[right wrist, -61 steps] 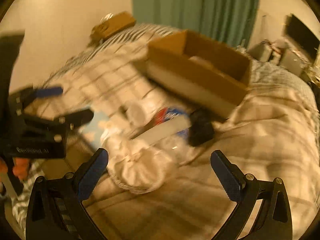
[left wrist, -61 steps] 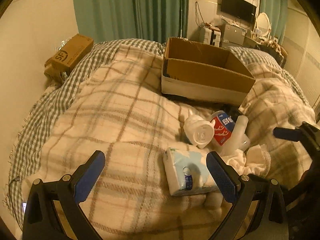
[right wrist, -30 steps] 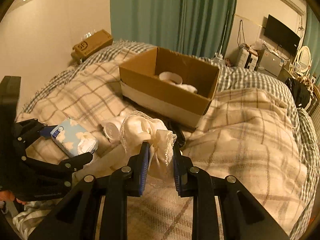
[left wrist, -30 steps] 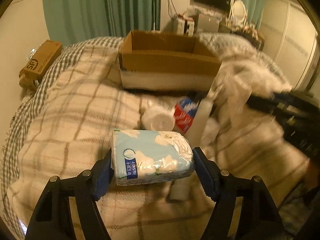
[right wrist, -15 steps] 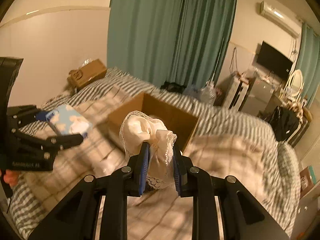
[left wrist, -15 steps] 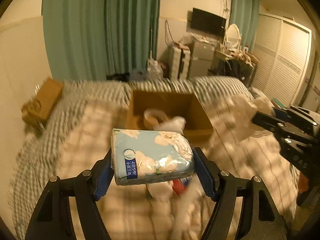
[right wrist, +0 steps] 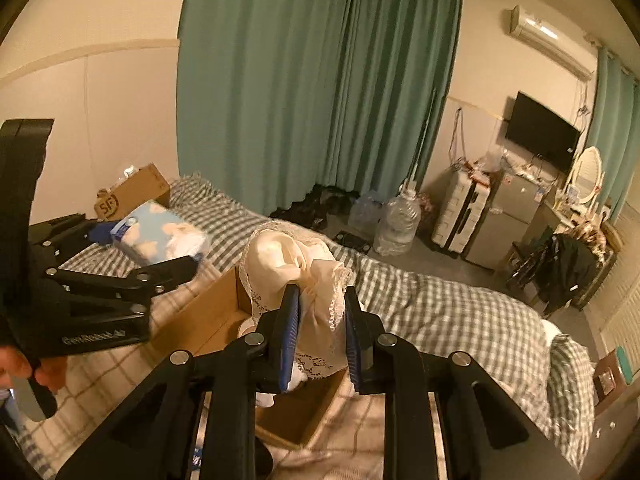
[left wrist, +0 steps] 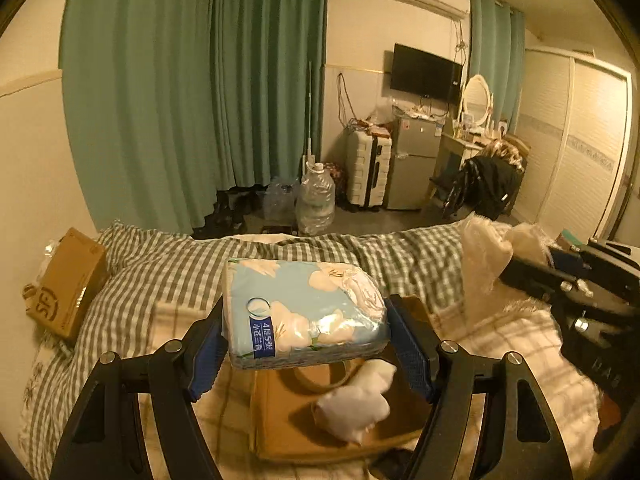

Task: Organize objects
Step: 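Lower tissue pack and lace cloth into the box and open both grippers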

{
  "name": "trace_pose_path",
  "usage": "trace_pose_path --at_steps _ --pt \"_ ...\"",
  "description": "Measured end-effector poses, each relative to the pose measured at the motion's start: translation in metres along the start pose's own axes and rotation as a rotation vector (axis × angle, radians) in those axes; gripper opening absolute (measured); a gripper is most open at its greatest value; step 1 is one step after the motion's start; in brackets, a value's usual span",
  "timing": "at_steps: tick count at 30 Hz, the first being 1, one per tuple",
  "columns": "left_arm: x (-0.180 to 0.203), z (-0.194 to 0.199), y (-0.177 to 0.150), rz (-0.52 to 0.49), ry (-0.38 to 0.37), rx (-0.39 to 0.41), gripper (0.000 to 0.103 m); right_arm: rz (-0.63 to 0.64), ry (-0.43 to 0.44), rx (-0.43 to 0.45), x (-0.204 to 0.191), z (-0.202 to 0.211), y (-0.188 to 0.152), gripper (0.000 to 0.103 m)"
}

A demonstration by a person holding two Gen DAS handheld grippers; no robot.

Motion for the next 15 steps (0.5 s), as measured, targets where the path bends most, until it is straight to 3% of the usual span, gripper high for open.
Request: trace_pose_path --at_steps 9,13,15 --pt "-0.003 -0.073 -0.032 -0.017 0.015 -0.104 0.076 -0.03 0.041 -0.132 0.003 -0.081 -0.045 0.017" --pt "-0.002 -0.079 -0.042 -0.027 0.01 -0.12 0.077 -0.043 0.061 -0.141 0.004 -0.09 -0.052 0.017" --pt "-0.004 -0.078 -0.045 -0.023 0.016 -0.126 0.082 -0.047 0.071 -0.144 0.007 -0.089 -0.054 0.025"
Point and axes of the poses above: each gripper's, at about its wrist camera, not at the fingertips, and z roughly against the way its jaws point, x to its right, y to its top, the point moved 5 cm from there along -z, roughly the way its jaws point, and after that the axes turned 1 degree about x, right-handed, at the moved point
